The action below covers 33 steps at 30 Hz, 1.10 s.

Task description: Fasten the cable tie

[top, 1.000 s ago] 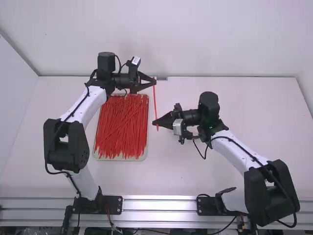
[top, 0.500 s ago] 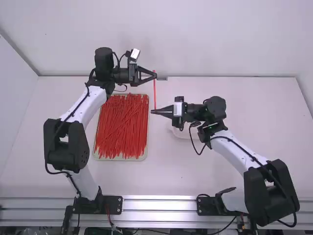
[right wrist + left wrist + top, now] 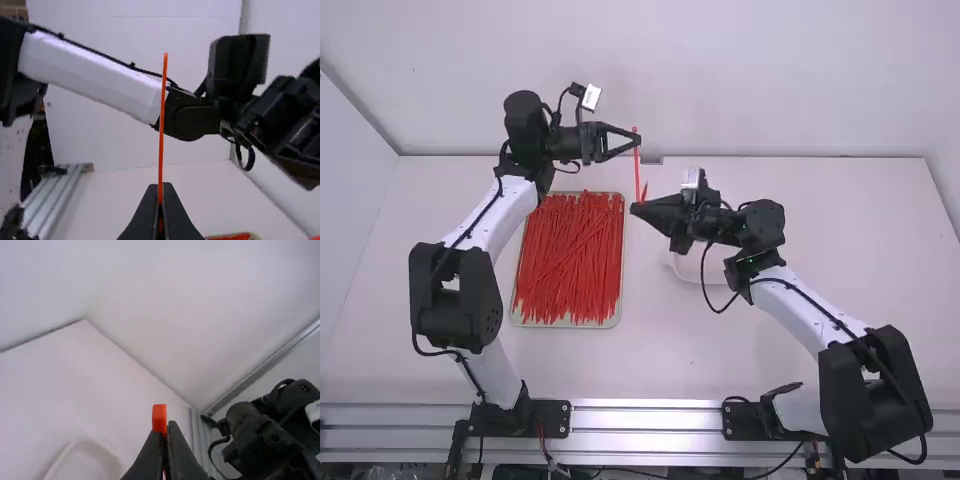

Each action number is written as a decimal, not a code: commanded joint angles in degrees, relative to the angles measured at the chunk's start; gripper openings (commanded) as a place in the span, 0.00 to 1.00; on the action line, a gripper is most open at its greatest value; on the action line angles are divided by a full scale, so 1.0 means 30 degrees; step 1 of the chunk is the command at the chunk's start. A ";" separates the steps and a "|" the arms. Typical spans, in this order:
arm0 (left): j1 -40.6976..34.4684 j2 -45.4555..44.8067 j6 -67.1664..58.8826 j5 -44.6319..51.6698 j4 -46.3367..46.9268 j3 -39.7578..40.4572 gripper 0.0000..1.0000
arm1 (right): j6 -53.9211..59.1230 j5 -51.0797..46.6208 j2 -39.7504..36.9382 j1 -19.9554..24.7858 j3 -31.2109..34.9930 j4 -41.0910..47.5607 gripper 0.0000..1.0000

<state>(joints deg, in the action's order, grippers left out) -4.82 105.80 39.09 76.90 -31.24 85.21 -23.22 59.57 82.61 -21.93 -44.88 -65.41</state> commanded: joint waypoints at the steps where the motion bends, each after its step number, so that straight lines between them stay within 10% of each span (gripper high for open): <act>1: 0.0109 0.0095 -0.1800 0.0066 -0.0328 -0.0124 0.02 | -0.3031 -0.0226 0.0109 0.0153 -0.0415 -0.0066 0.00; 14: -0.0182 0.0095 -0.7096 0.3432 -0.1654 -0.0124 0.02 | -0.8612 -0.1158 0.0109 0.0051 -0.0415 0.0940 0.00; 20: -0.0401 0.0095 -0.7351 0.4284 -0.2965 -0.0124 0.17 | -0.9435 -0.1523 0.0109 -0.0007 -0.0415 0.1610 0.00; 22: -0.0393 0.0095 -0.7344 0.4277 -0.2980 -0.0124 0.02 | -0.9726 -0.1494 0.0109 -0.0131 -0.0415 0.1610 0.00; 33: -0.0393 0.0095 -0.7410 0.4284 -0.2754 -0.0124 0.03 | -1.0732 -0.1668 0.0109 -0.0459 -0.0415 0.2106 0.00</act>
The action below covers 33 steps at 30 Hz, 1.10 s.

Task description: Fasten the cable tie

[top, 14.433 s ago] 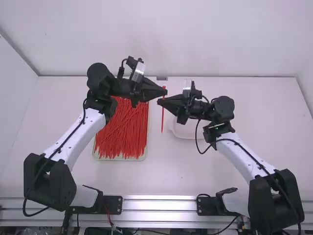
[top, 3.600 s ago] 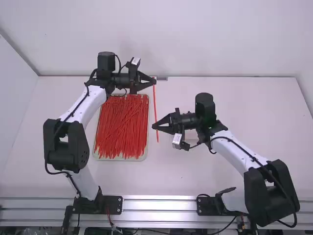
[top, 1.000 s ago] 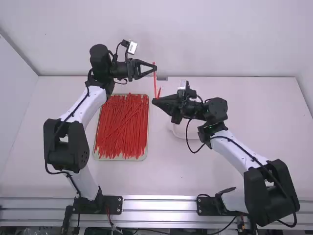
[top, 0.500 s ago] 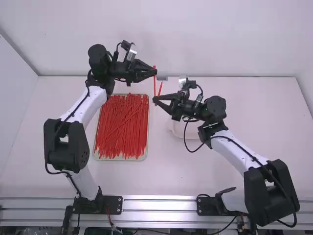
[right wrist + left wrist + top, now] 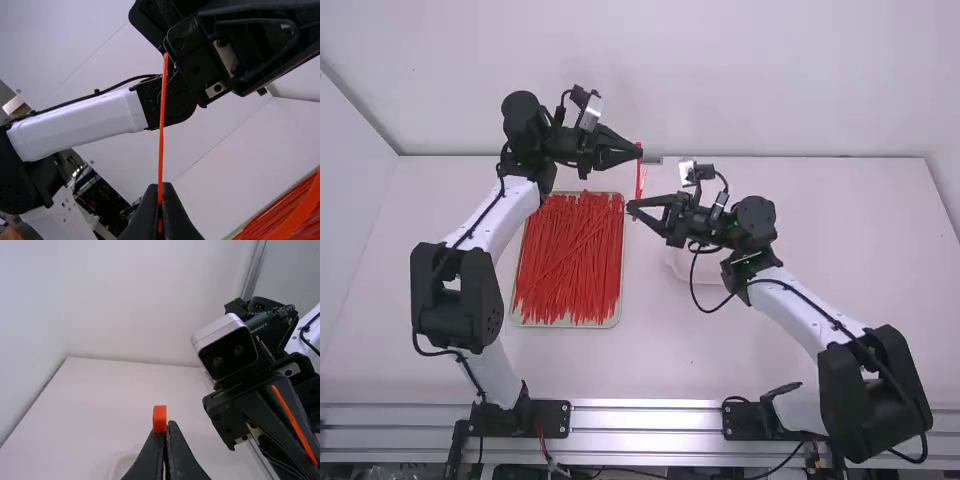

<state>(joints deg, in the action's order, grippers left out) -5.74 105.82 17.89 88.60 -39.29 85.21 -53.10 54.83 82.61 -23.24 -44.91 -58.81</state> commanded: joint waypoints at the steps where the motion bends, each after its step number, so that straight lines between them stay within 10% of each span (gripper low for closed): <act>1: -0.0095 0.0087 -0.0350 0.0386 -0.0073 -0.0124 0.02 | -0.0911 -0.0080 0.0109 -0.0022 -0.0408 -0.0211 0.00; 33: -0.0787 0.0087 -0.6120 0.0393 0.1508 -0.0211 0.01 | -0.3679 0.0619 0.0109 -0.0022 -0.0408 0.2178 0.00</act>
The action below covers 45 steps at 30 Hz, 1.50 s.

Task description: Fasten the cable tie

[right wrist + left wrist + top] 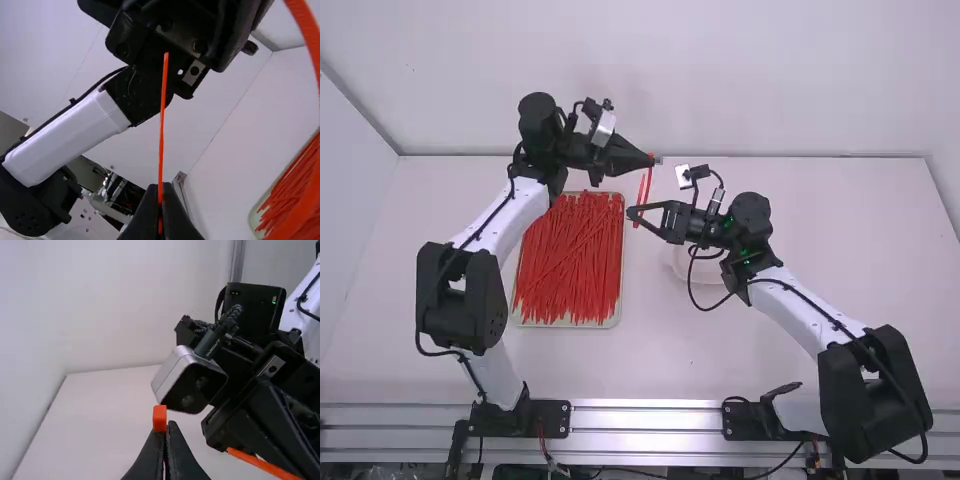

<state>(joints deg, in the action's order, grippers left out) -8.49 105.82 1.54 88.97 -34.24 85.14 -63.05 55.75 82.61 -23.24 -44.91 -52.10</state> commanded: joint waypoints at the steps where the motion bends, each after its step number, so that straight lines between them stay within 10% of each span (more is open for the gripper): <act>1: 0.0240 0.0087 -0.1180 0.0270 -0.0160 -0.0197 0.01 | -0.0459 0.0262 0.0109 -0.0022 -0.0408 -0.0051 0.00; 45: 0.0051 0.0087 -0.3315 0.0262 -0.2892 -0.1909 0.01 | 0.0095 -0.0605 0.0109 0.0277 -0.1188 0.1530 0.00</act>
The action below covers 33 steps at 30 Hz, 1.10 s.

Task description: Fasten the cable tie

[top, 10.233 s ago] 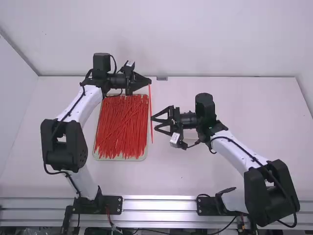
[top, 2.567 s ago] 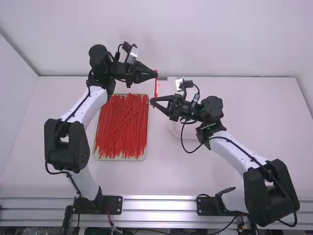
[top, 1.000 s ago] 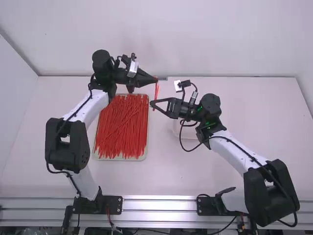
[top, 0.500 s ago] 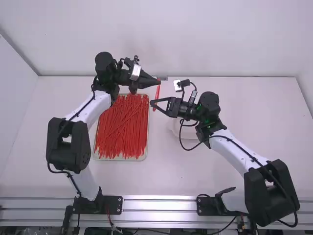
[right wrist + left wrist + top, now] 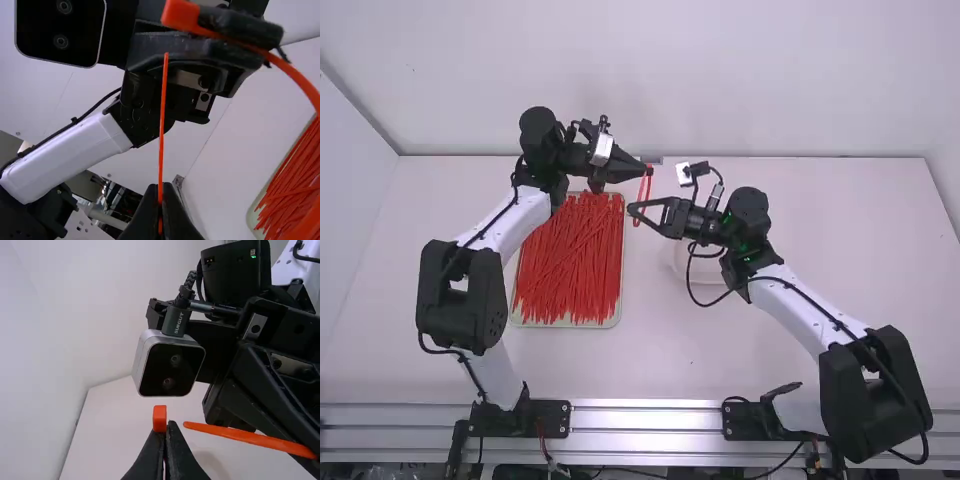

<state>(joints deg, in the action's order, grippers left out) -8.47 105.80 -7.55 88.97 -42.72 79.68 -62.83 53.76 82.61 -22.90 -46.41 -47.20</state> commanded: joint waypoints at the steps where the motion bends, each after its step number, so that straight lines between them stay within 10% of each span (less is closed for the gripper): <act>1: 0.0109 0.0095 -0.0284 0.0262 -0.0058 -0.0087 0.01 | 0.0015 0.0066 0.0109 0.0226 -0.0685 -0.0102 0.00; 33: -0.0087 0.0095 0.0889 0.0270 -0.1953 -0.1064 0.01 | -0.0051 -0.0517 0.0109 0.0270 -0.0831 -0.0124 0.00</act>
<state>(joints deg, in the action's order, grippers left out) -8.54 105.82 -6.59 88.95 -47.97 76.60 -62.85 52.31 82.61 -22.28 -46.44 -47.22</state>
